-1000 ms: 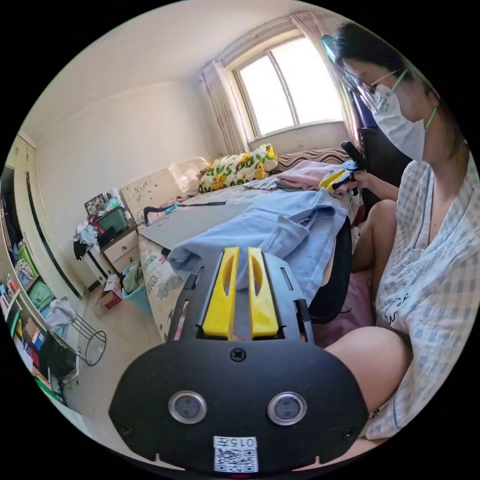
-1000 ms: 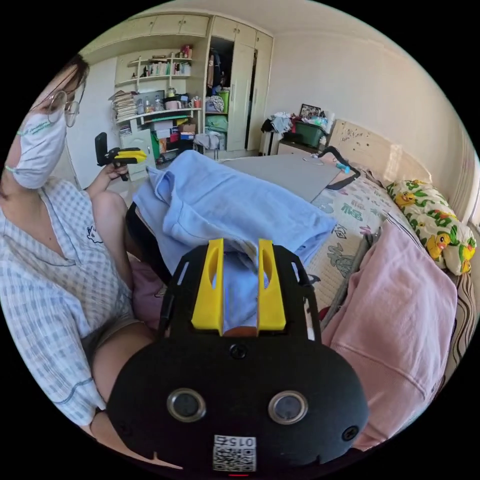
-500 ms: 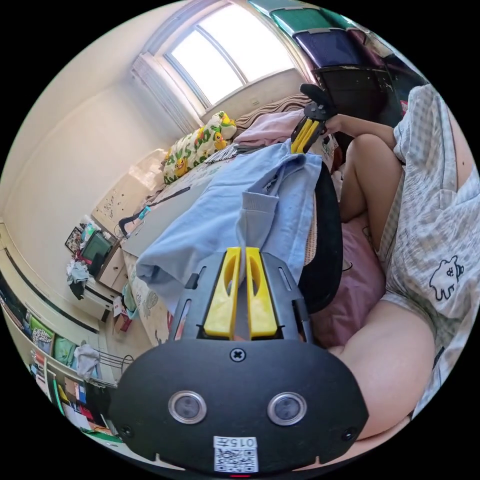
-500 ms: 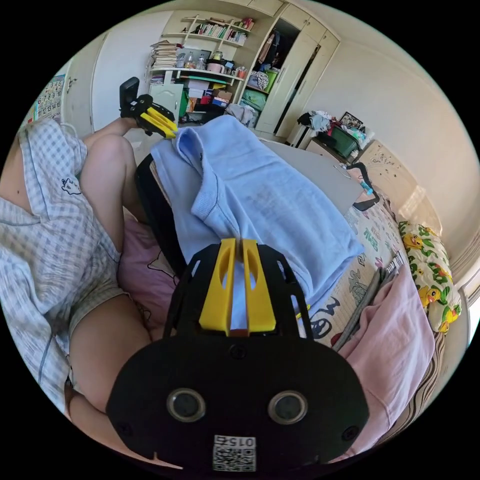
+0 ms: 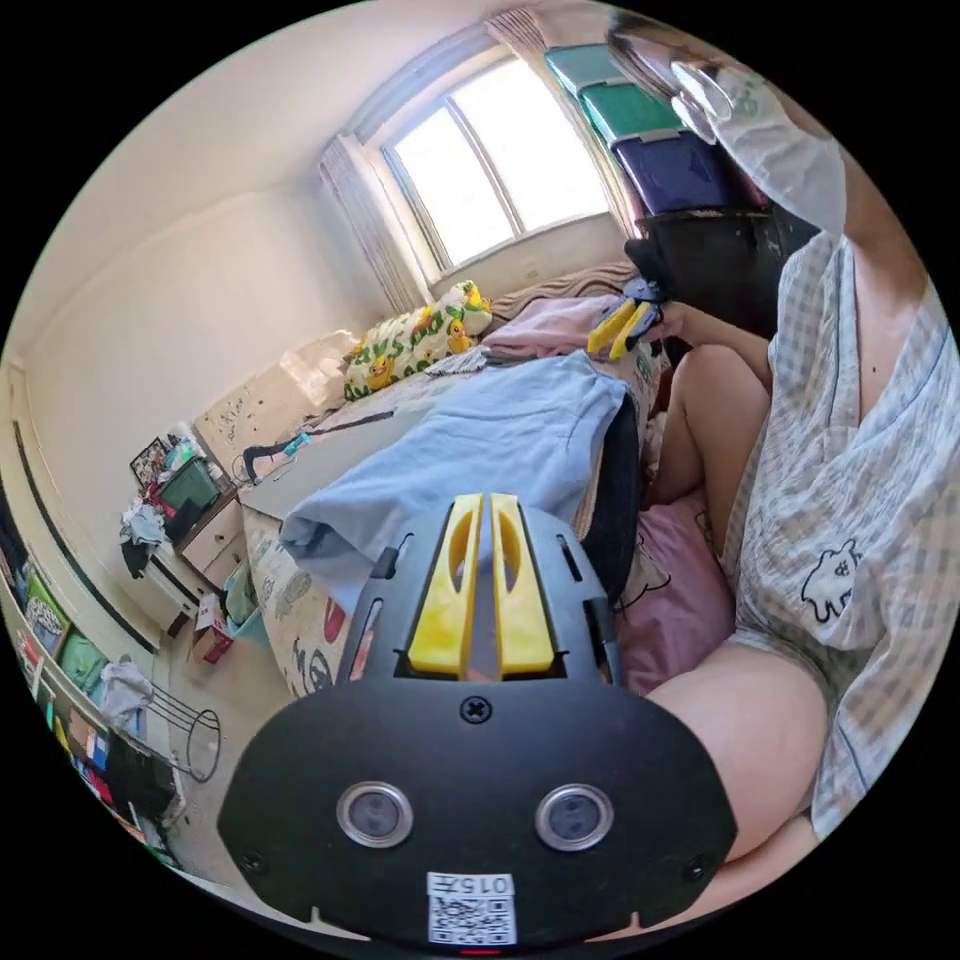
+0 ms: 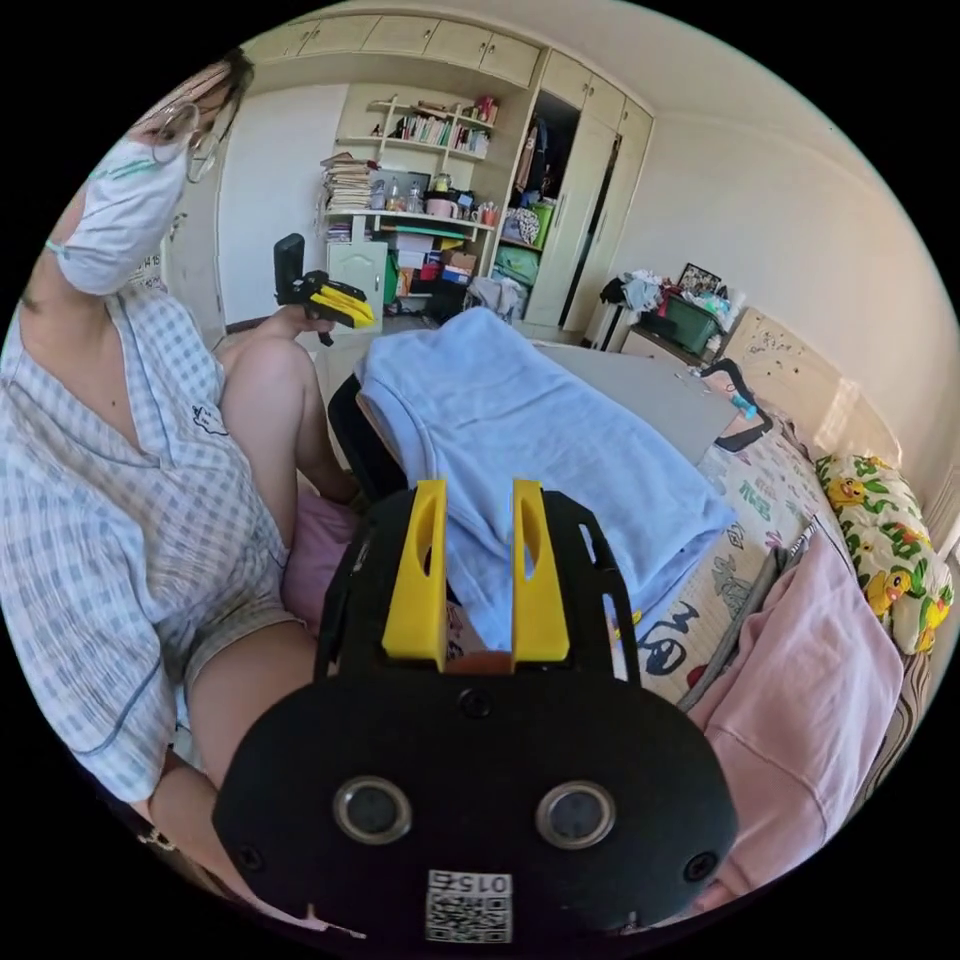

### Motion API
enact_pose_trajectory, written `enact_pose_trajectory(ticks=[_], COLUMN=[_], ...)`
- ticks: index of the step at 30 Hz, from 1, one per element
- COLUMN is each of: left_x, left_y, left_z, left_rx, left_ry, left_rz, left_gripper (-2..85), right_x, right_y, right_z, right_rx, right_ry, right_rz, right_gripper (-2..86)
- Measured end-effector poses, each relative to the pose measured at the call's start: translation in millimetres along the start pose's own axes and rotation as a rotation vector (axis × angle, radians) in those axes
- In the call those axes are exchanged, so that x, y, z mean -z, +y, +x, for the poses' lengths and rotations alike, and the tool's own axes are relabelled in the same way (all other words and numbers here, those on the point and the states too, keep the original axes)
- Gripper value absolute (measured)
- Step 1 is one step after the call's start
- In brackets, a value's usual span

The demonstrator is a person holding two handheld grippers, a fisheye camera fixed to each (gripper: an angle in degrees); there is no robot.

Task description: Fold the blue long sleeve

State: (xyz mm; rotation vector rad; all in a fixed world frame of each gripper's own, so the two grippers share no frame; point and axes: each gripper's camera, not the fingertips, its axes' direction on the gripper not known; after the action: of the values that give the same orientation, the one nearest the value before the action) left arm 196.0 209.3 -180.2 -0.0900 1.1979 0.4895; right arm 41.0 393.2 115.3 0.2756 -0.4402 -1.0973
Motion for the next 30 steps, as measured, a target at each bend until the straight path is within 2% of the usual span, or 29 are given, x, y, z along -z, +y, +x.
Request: enact_pose_trajectory(ticks=[2,5,7,10,15,18,21,24,27,30], left_x=[-17,-53,-59,-55,-40,-84,-147,-188,-211,-230], left_y=[2,11,19,32,46,45,69,118,163,190], left_z=[-3,-2,-6,-23,-131,-194,-248,-277,-283,-289], left_rx=[0.039,0.053,0.080,0.153,0.572,0.698,0.889,1.119,1.252,1.293], left_ry=[-0.015,-0.025,0.018,0.053,0.014,0.089,0.230,0.393,0.463,0.476], left_rz=[-0.060,-0.216,-0.222,-0.210,0.004,-0.103,-0.233,-0.167,-0.059,-0.110], left_gripper=[0.5,0.3,0.1,-0.1,1.2,6.3,12.2,13.3,12.8,11.7], right_x=[-23,-67,-94,-94,-87,-112,-159,-214,-265,-308], right_y=[1,12,24,32,-11,-66,-110,-116,-116,-114], right_z=[-11,-10,-8,-18,-32,-66,-130,-190,-239,-272], right_rx=[0.013,-0.003,-0.036,-0.021,-0.064,-0.058,0.082,0.123,0.173,0.217], right_ry=[0.049,-0.022,-0.048,-0.036,0.034,-0.024,-0.076,-0.186,-0.020,0.169], right_rz=[-0.030,-0.176,-0.274,-0.247,-0.117,-0.036,-0.084,-0.079,-0.054,-0.065], right_gripper=[9.6,8.7,7.7,6.5,6.3,6.8,9.2,10.9,11.5,11.4])
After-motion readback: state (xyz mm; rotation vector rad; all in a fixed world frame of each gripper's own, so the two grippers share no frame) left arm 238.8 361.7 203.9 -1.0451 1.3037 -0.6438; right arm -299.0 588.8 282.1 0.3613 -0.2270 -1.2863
